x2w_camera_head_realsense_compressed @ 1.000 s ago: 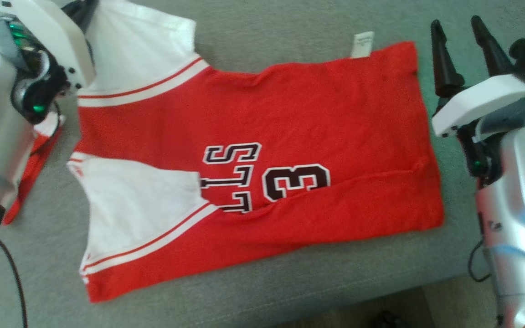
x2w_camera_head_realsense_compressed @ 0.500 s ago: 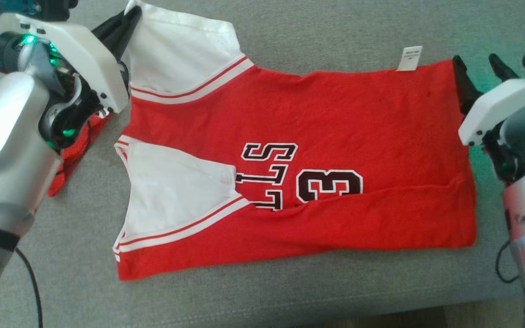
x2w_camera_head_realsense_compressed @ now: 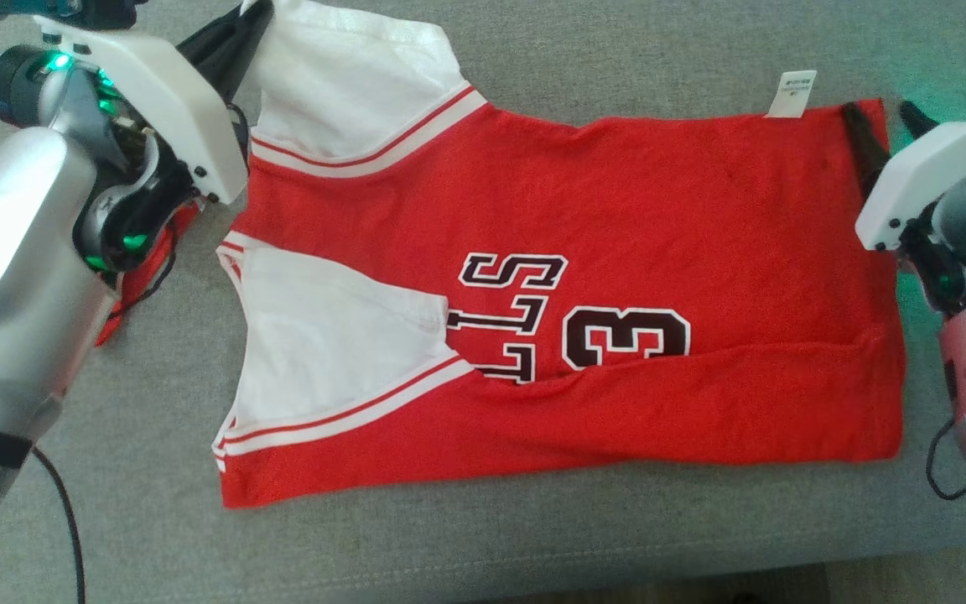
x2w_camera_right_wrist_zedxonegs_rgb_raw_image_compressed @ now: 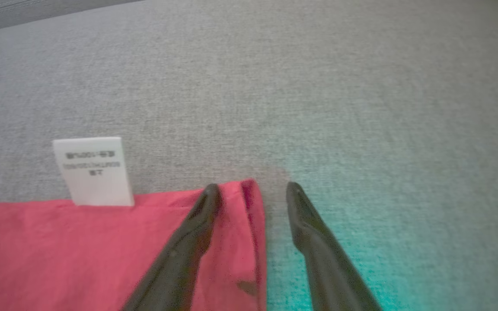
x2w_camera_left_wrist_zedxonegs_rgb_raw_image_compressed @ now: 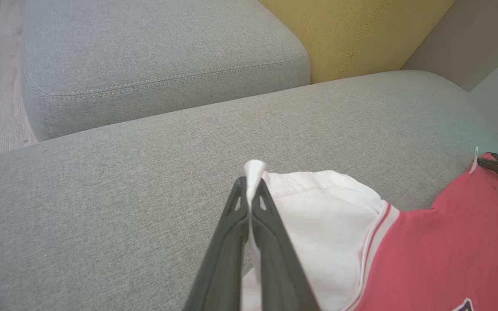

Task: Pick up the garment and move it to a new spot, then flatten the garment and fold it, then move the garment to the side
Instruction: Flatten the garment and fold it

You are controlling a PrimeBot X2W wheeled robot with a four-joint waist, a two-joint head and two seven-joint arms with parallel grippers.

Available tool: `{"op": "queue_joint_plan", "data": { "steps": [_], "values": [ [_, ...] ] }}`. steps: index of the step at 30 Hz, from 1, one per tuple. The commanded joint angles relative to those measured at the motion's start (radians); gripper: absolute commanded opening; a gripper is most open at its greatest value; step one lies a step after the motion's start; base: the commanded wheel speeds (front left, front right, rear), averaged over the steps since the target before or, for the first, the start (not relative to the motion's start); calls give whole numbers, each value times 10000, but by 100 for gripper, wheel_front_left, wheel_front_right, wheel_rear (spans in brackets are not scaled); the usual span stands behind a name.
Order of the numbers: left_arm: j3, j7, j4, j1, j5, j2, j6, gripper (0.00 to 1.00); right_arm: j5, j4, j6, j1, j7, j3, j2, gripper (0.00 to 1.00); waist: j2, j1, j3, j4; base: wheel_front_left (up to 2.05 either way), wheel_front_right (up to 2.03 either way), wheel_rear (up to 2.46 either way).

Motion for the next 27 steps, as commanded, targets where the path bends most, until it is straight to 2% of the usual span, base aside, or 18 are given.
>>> {"op": "queue_joint_plan", "data": {
  "steps": [1, 6, 12, 18, 23, 27],
  "values": [
    [421, -45, -238, -426, -15, 495, 46, 0, 61, -197, 35, -122, 32, 258, -127, 0, 0, 0, 2, -6, 0, 0, 0],
    [523, -213, -95, -433, -17, 550, 182, 0, -66, -189, 35, -311, -566, 220, -323, 0, 0, 0, 6, -31, 0, 0, 0],
    [858, -803, 174, -695, 130, 566, 629, 0, -386, -16, 35, -675, -1299, -68, -370, 0, 0, 0, 43, -17, 0, 0, 0],
    [1051, -1625, 851, -1246, 402, 197, 933, 0, -859, 377, 35, -1236, -2087, -527, -329, 0, 0, 0, 124, 50, 0, 0, 0],
    [1224, -2350, 1517, -1678, 474, -179, 976, 0, -1330, 754, 35, -1768, -2901, -808, -195, 0, 0, 0, 156, 61, 0, 0, 0],
    [981, -2432, 1986, -1702, 557, -401, 678, 0, -1434, 1204, 35, -1906, -3090, -515, -32, 0, 0, 0, 105, 74, 0, 0, 0]
  ]
}}
